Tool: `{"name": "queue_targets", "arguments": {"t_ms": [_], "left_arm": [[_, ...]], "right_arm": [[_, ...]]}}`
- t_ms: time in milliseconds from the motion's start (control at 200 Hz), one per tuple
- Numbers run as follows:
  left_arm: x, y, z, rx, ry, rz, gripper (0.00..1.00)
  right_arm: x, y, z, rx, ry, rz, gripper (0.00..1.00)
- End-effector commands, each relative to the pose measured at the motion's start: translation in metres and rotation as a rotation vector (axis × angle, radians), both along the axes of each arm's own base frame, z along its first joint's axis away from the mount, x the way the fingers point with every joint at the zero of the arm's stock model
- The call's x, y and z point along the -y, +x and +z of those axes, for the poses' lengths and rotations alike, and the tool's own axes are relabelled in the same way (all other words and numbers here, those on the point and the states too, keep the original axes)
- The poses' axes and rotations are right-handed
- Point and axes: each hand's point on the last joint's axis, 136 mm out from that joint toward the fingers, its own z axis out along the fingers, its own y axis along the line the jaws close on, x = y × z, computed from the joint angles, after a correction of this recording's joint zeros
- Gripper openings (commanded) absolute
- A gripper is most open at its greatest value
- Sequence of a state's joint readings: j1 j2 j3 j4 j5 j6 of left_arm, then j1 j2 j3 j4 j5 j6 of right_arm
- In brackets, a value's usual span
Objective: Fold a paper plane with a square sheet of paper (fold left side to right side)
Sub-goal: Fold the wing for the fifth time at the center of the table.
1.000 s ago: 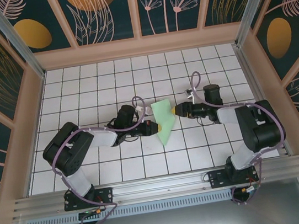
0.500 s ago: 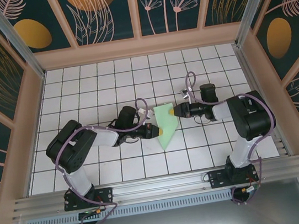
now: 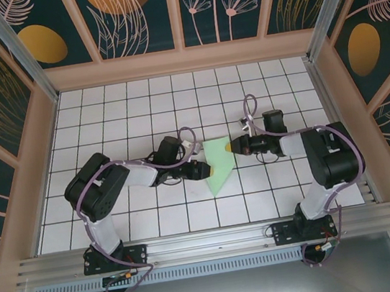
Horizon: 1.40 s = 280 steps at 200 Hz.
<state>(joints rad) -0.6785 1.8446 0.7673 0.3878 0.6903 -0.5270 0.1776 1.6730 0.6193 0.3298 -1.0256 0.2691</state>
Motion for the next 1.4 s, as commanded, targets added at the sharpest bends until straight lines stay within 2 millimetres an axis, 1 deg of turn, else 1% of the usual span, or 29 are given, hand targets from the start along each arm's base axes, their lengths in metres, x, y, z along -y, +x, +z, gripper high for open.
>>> {"name": "queue_targets", "arguments": {"t_ms": [0,20,40,45,55,130,205,285,405,520,580,661,811,1001,1101,1136,1146,1181,1191,1206,1271,1396], "left_arm": [[-0.014,0.021,0.021,0.128,0.073,0.049,0.49],[-0.017,0.024,0.025,0.143,0.081,0.060,0.51],[-0.021,0.026,0.024,0.150,0.101,0.075,0.54],[-0.022,0.028,0.030,0.164,0.095,0.082,0.55],[-0.023,0.030,0.035,0.178,0.095,0.090,0.56],[-0.035,0.039,0.055,0.258,0.131,0.146,0.60],[-0.043,0.042,0.073,0.320,0.147,0.175,0.58],[-0.044,0.034,0.086,0.366,0.148,0.165,0.55],[-0.027,0.010,0.091,0.384,0.134,0.103,0.52],[-0.011,-0.006,0.081,0.355,0.135,0.059,0.48],[-0.003,-0.013,0.074,0.350,0.143,0.040,0.49],[0.001,-0.017,0.061,0.360,0.189,0.041,0.52],[-0.001,-0.013,0.046,0.415,0.311,0.075,0.56],[0.004,-0.011,0.026,0.493,0.490,0.080,0.60],[0.006,-0.010,0.019,0.538,0.575,0.080,0.62],[0.006,-0.009,0.022,0.561,0.599,0.082,0.62],[0.006,-0.010,0.015,0.559,0.624,0.073,0.63],[0.001,-0.013,0.006,0.568,0.675,0.063,0.64],[0.006,-0.010,0.012,0.580,0.668,0.069,0.64],[0.008,-0.009,0.013,0.589,0.674,0.070,0.64],[0.010,-0.009,0.011,0.613,0.713,0.066,0.66],[0.007,-0.007,0.002,0.653,0.813,0.071,0.67]], "right_arm": [[0.005,0.003,0.003,-0.024,-0.047,-0.054,0.00],[0.006,0.003,0.002,-0.036,-0.055,-0.065,0.00],[0.006,0.003,0.002,-0.045,-0.056,-0.070,0.00],[0.006,0.003,0.002,-0.046,-0.056,-0.070,0.00],[0.006,0.003,0.003,-0.049,-0.057,-0.072,0.00],[0.007,0.006,0.003,-0.072,-0.074,-0.104,0.00],[0.004,0.009,0.004,-0.099,-0.084,-0.118,0.00],[-0.003,0.011,0.007,-0.114,-0.086,-0.118,0.00],[-0.015,0.016,0.006,-0.126,-0.126,-0.120,0.00],[-0.022,0.019,0.000,-0.157,-0.151,-0.128,0.00],[-0.025,0.021,-0.003,-0.178,-0.157,-0.133,0.00],[-0.029,0.024,-0.007,-0.201,-0.168,-0.137,0.00],[-0.035,0.026,-0.011,-0.224,-0.183,-0.136,0.00],[-0.037,0.027,-0.016,-0.251,-0.186,-0.136,0.00],[-0.037,0.026,-0.018,-0.265,-0.190,-0.134,0.00],[-0.037,0.026,-0.019,-0.269,-0.191,-0.136,0.00],[-0.037,0.026,-0.019,-0.270,-0.191,-0.136,0.00],[-0.037,0.026,-0.019,-0.273,-0.191,-0.139,0.00],[-0.037,0.027,-0.018,-0.272,-0.190,-0.139,0.00],[-0.037,0.027,-0.018,-0.272,-0.190,-0.139,0.00],[-0.038,0.027,-0.019,-0.275,-0.190,-0.136,0.00],[-0.039,0.028,-0.018,-0.277,-0.188,-0.135,0.00]]}}
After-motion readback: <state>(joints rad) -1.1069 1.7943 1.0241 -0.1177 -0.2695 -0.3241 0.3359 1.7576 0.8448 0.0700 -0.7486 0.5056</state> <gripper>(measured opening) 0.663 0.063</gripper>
